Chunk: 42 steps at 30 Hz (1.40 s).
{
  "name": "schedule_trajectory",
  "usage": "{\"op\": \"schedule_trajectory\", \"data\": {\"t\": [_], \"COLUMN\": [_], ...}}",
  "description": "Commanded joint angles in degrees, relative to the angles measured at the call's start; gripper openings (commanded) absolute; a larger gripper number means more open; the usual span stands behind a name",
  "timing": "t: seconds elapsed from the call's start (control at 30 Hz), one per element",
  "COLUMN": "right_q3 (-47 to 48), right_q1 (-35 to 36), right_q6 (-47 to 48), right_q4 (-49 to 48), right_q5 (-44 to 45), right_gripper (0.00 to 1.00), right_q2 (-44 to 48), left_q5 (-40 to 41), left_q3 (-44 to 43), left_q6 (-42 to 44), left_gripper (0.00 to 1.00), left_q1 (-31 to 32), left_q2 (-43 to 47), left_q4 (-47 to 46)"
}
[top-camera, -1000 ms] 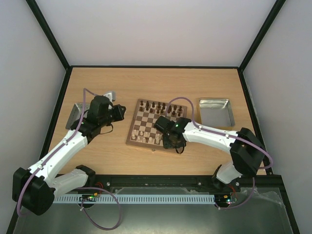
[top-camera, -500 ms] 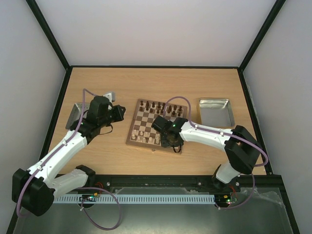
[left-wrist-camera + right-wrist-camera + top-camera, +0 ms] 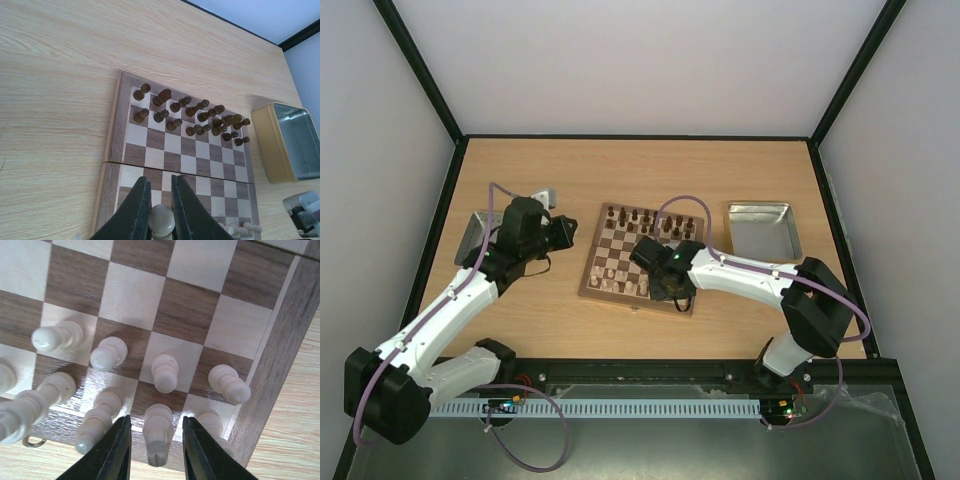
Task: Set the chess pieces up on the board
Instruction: Place the chess piece on the chessboard.
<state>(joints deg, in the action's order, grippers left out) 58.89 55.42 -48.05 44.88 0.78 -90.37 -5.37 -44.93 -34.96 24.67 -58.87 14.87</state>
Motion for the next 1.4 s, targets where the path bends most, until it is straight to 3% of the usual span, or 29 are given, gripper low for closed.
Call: {"op": "schedule_trajectory", "data": {"t": [0.0, 0.3, 0.5, 0.6, 0.77, 1.0, 1.23, 1.37], "right_q3": [2.69, 6.18, 2.15, 0.64, 1.75, 4.29, 2.82, 2.78], "right_q1": [0.24, 0.23, 0.21, 0.15, 0.19, 0.16, 0.21, 0.18], "right_q6": [-0.76, -0.23, 6.59, 10.97, 15.71, 17.47, 18.18, 18.74], "right_q4": [2.24, 1.39, -21.45, -33.41, -41.15, -37.9, -37.68, -35.47], "right_q5": [2.21, 3.35, -2.04, -5.36, -7.11, -7.9, -8.74, -7.9], "right_gripper": [0.29, 0.35, 0.46, 0.51, 0.56, 0.52, 0.31, 0.32], "right_q2": [2.77, 9.75, 16.87, 18.09, 15.89, 12.28, 13.33, 13.64], "left_q5": [-0.62, -9.25, -22.24, -24.67, -27.64, -28.85, -28.12, -27.38], "left_q3": [0.19, -0.15, 0.05, -1.15, -2.42, -2.62, -2.62, -2.96], "left_q6": [-0.04, -0.89, -10.02, -16.0, -22.82, -26.53, -26.34, -25.74], "left_gripper": [0.03, 0.03, 0.04, 0.04, 0.05, 0.05, 0.05, 0.05], "left_q1": [-0.32, -0.23, 0.46, 1.39, 3.06, 3.45, 3.46, 3.45], "left_q2": [1.33, 1.29, -1.63, -3.73, -5.99, -7.57, -8.58, -8.85], "left_q4": [0.33, -2.32, -9.83, -11.12, -13.49, -14.87, -14.79, -14.25]}}
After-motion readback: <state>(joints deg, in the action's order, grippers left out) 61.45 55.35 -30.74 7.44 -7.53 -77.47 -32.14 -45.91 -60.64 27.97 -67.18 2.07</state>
